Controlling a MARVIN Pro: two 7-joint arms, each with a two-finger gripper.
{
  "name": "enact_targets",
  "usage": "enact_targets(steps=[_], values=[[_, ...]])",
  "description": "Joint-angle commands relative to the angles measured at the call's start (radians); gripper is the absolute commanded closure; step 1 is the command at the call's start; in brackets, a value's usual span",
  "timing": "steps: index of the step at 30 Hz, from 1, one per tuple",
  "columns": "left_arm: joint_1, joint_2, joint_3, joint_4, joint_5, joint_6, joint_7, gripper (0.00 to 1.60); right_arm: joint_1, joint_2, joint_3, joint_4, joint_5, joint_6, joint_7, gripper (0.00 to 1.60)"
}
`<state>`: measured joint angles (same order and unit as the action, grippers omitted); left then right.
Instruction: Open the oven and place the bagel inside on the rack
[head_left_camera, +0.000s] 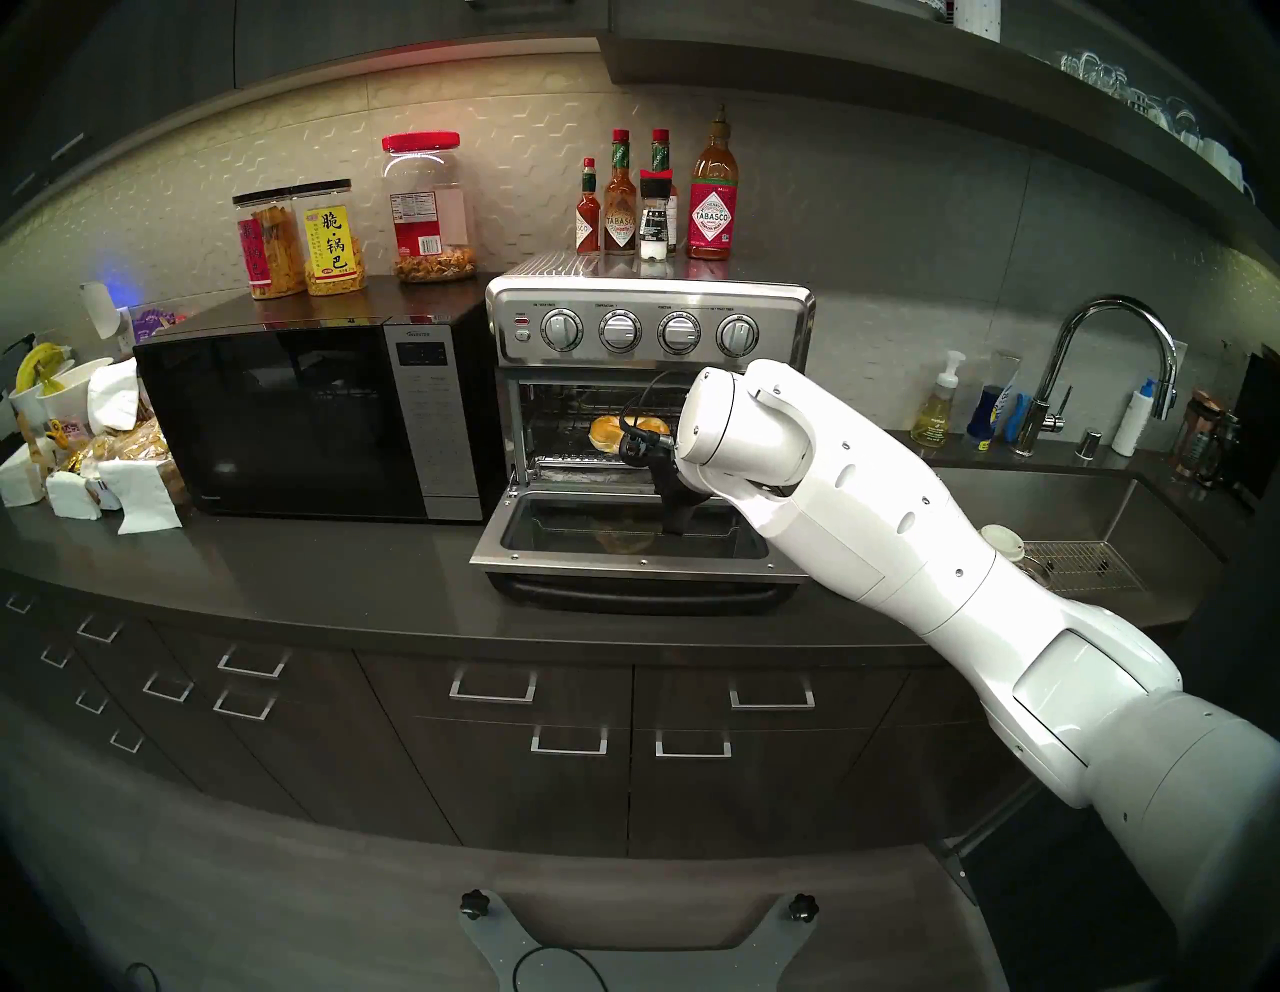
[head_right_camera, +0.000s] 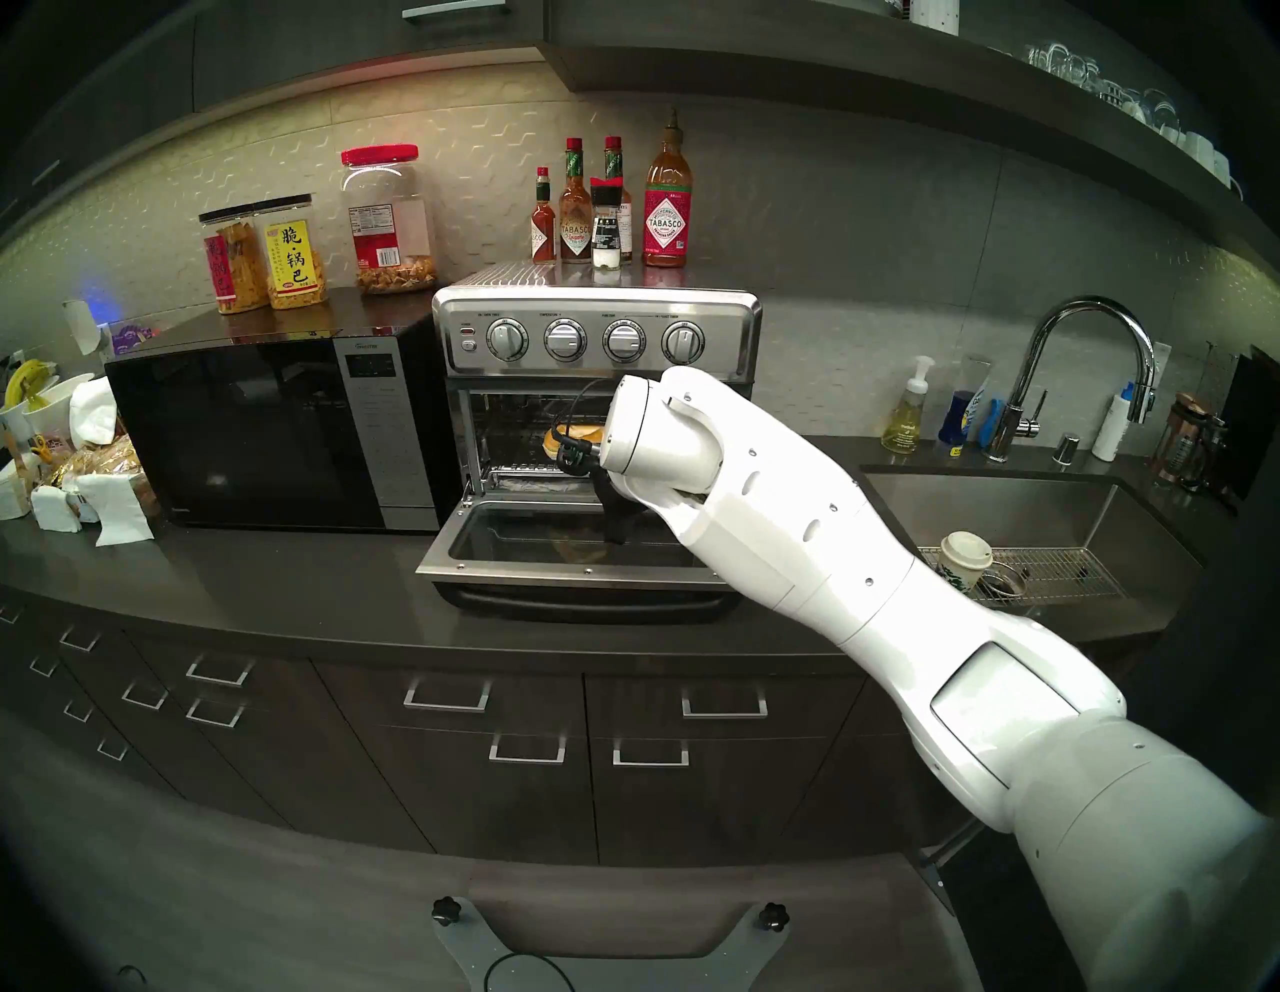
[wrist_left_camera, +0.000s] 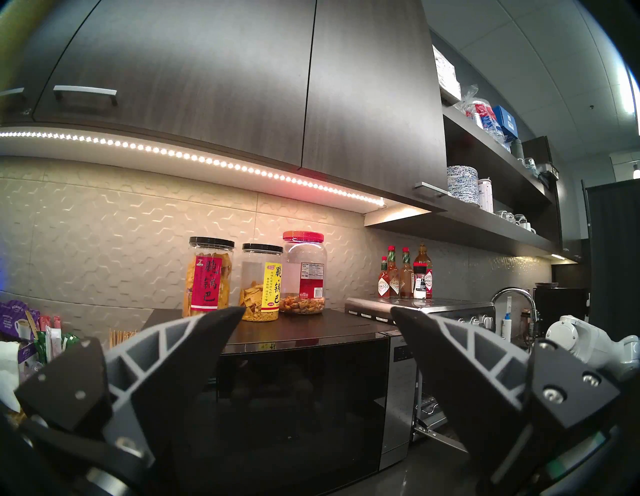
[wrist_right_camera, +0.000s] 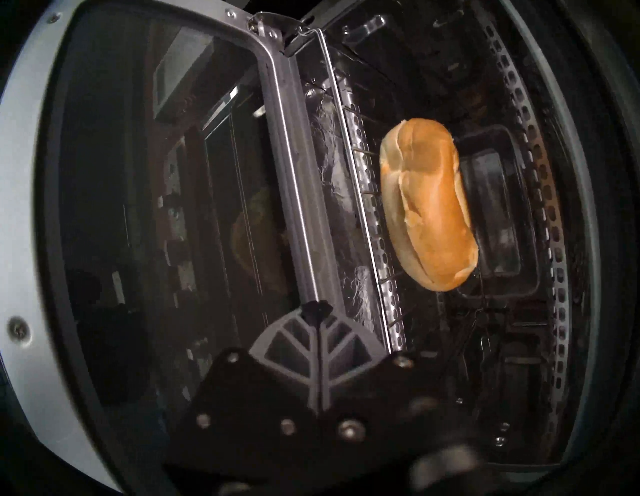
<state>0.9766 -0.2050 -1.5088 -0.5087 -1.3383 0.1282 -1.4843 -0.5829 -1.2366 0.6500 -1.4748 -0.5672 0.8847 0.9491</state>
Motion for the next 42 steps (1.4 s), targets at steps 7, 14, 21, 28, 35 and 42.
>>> enact_targets(steps=[7, 14, 21, 28, 35, 42], values=[[-0.008, 0.011, -0.006, -0.002, -0.005, 0.0, 0.001, 0.0, 0.079, -0.079, -0.005, 0.089, 0.047, -0.007, 0.022, 1.6], [-0.008, 0.011, -0.006, -0.002, -0.005, 0.0, 0.001, 0.0, 0.101, -0.107, -0.004, 0.141, 0.056, -0.008, 0.012, 1.6], [-0.008, 0.011, -0.006, -0.002, -0.005, 0.0, 0.001, 0.0, 0.122, -0.156, -0.006, 0.222, 0.06, -0.014, -0.007, 1.6], [-0.008, 0.011, -0.007, -0.002, -0.004, 0.0, 0.001, 0.0, 0.129, -0.197, 0.005, 0.294, 0.061, -0.028, -0.04, 1.6], [-0.008, 0.011, -0.007, -0.002, -0.004, 0.0, 0.001, 0.0, 0.137, -0.241, 0.026, 0.383, 0.06, -0.054, -0.099, 1.6], [-0.008, 0.011, -0.007, -0.002, -0.004, 0.0, 0.001, 0.0, 0.138, -0.272, 0.037, 0.431, 0.051, -0.078, -0.154, 1.6]])
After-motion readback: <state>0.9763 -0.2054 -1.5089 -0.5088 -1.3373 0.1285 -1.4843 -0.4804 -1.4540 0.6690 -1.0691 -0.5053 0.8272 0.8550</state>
